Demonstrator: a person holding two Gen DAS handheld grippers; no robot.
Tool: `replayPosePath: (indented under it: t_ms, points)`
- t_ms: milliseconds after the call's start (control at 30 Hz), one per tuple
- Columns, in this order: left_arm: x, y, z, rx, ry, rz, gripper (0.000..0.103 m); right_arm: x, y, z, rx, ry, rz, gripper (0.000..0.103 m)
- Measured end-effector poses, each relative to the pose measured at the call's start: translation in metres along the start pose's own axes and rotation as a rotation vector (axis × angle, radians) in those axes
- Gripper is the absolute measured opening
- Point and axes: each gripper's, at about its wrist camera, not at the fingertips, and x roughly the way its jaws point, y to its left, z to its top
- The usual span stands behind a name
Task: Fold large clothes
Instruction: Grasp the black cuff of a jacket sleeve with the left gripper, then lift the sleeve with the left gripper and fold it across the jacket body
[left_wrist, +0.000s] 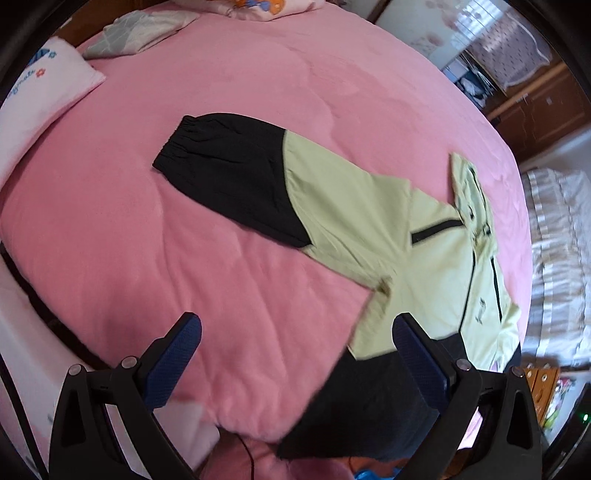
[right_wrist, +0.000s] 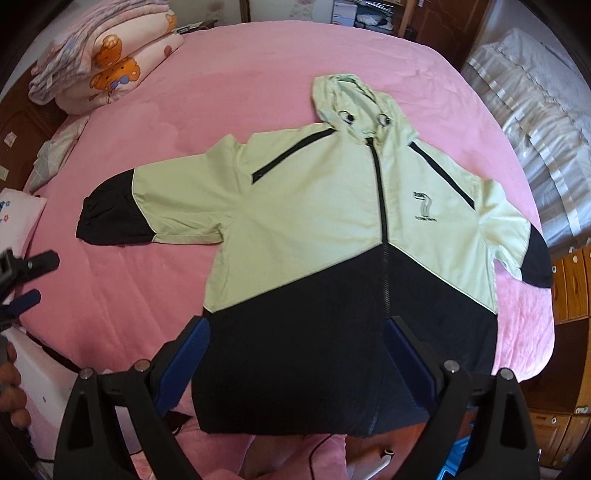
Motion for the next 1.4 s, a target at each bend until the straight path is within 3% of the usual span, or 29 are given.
replayPosePath:
  t_ms: [333, 500, 600, 933, 1000, 1067, 1133, 1200, 1400]
  points:
    - [0.115, 0.113, 0.094, -0.176, -0.063, 0.013, 0.099, 0.072, 0.08, 0.021, -0.112, -0.04, -0.032, 0.095]
    - [0.162, 0.154, 0.117, -0.245, -0.083, 0.036, 0.088, 0.121, 0.109, 0.025, -0.168, -0.007, -0.048, 0.095]
    - [0.181, 0.171, 0.125, -0.273, -0.09, 0.055, 0.085, 0.141, 0.118, 0.029, -0.157, 0.007, -0.053, 0.095]
    - [0.206, 0.191, 0.149, -0.38, -0.199, -0.031, 0.084, 0.167, 0.124, 0.032, -0.08, 0.069, -0.039, 0.095]
    - [0.21, 0.195, 0.161, -0.393, -0.212, -0.017, 0.076, 0.167, 0.126, 0.032, -0.09, 0.074, -0.041, 0.095]
    - [0.213, 0.196, 0.168, -0.411, -0.218, 0.017, 0.058, 0.166, 0.127, 0.032, -0.09, 0.065, -0.035, 0.095]
    - [0.217, 0.194, 0.175, -0.442, -0.221, 0.026, 0.048, 0.166, 0.128, 0.032, -0.096, 0.065, -0.032, 0.095]
    - [0.216, 0.194, 0.179, -0.461, -0.236, 0.031, 0.026, 0.168, 0.128, 0.034, -0.099, 0.068, -0.032, 0.095]
    - [0.206, 0.193, 0.173, -0.54, -0.288, -0.03, 0.016, 0.173, 0.12, 0.037, -0.072, 0.065, -0.034, 0.095]
